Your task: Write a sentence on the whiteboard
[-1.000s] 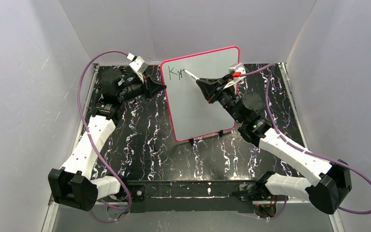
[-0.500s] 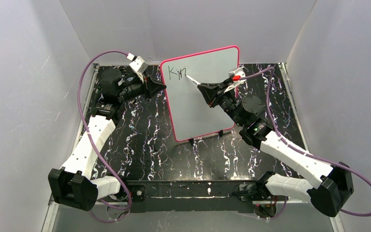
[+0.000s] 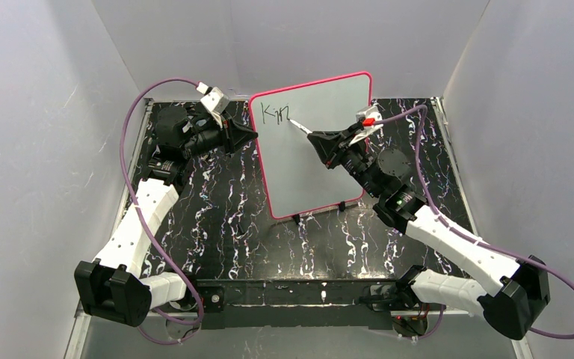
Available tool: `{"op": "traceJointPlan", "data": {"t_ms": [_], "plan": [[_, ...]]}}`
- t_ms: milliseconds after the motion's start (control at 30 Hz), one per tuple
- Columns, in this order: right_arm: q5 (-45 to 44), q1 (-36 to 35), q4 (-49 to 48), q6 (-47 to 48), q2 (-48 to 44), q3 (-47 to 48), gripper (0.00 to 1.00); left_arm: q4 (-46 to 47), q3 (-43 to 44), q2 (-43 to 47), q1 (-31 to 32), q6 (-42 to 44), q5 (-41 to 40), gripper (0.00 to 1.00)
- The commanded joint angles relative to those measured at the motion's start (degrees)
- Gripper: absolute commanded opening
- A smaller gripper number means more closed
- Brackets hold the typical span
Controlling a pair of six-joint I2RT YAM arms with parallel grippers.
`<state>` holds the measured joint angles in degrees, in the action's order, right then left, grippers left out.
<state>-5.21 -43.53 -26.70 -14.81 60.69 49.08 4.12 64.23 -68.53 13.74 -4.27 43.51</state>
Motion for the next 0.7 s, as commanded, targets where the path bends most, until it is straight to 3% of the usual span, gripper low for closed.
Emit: {"op": "traceJointPlan", "data": {"t_ms": [0, 333, 667], "plan": [[-1.5, 0.3, -1.0, 1.0, -1.2, 3.1, 0.01, -1.6, -0.8, 0.8, 0.6, 1.0, 1.8, 0.0], [0.4, 0.3, -4.0, 0.6, -2.2, 2.9, 0.01, -1.6, -0.7, 0.7, 0.7, 1.0, 1.9, 0.0], [-4.6, 1.2, -4.7, 2.1, -3.1, 1.9, 0.01, -1.6, -0.7, 0.8, 0.7, 1.0, 2.0, 0.0]]}}
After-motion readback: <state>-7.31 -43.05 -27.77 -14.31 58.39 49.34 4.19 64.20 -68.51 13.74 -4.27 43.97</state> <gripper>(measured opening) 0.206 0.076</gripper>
